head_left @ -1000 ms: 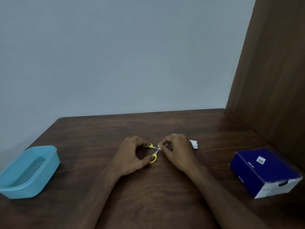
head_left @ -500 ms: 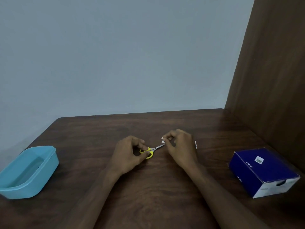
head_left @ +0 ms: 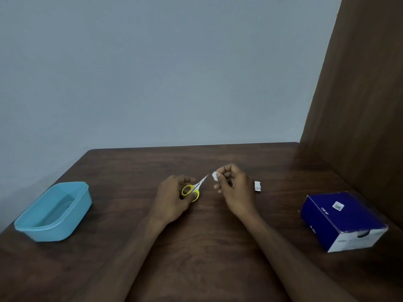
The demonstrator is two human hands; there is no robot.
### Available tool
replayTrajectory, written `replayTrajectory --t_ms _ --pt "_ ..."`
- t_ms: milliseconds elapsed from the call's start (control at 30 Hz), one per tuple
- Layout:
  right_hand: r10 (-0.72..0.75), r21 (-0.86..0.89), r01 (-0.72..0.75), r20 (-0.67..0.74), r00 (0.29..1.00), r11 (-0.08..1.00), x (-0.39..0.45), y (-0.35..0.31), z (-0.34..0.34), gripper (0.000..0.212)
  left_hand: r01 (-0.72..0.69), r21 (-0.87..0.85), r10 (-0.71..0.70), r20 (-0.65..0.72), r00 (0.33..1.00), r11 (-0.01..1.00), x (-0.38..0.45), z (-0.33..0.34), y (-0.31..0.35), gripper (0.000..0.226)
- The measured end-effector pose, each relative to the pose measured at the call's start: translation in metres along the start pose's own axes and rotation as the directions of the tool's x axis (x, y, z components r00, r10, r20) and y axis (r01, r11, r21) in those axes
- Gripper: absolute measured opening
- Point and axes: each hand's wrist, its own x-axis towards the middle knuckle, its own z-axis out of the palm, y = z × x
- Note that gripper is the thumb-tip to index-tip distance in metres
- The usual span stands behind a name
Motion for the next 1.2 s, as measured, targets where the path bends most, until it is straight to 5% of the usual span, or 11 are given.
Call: replayTrajectory --t_ms 300,700,833,1033,1200 --pt "0.004 0.047 -0.013 0.188 0.982 0.999 -0.02 -0.018 0.012 0.019 0.212 -0.394 -0.314 -0.215 0.925 0.894 -0.02 -0.021 0.016 0.025" --pt "-0.11 0.039 0.103 0.337 0.935 0.994 -0.046 -0.037 0.022 0.022 0.449 -0.287 -0.532 -0.434 0.727 0.846 -0.098 -0.193 0.011 0.014" --pt "-0.127 0.036 0.122 0.331 0.935 0.992 -0.047 -0.04 0.021 0.022 0.565 -0.27 -0.624 -0.406 0.668 0.78 -0.099 -0.244 0.005 0.021" --pt "-0.07 0.065 0.05 0.352 0.933 0.997 -0.047 -0.035 0.021 0.024 0.559 -0.341 -0.655 -0.368 0.66 0.755 -0.101 -0.249 -0.004 0.021" --pt "-0.058 0.05 0.043 0.35 0.935 0.998 -0.043 -0.031 0.018 0.027 0.648 -0.166 -0.656 -0.369 0.658 0.743 -0.097 -0.25 -0.021 0.008"
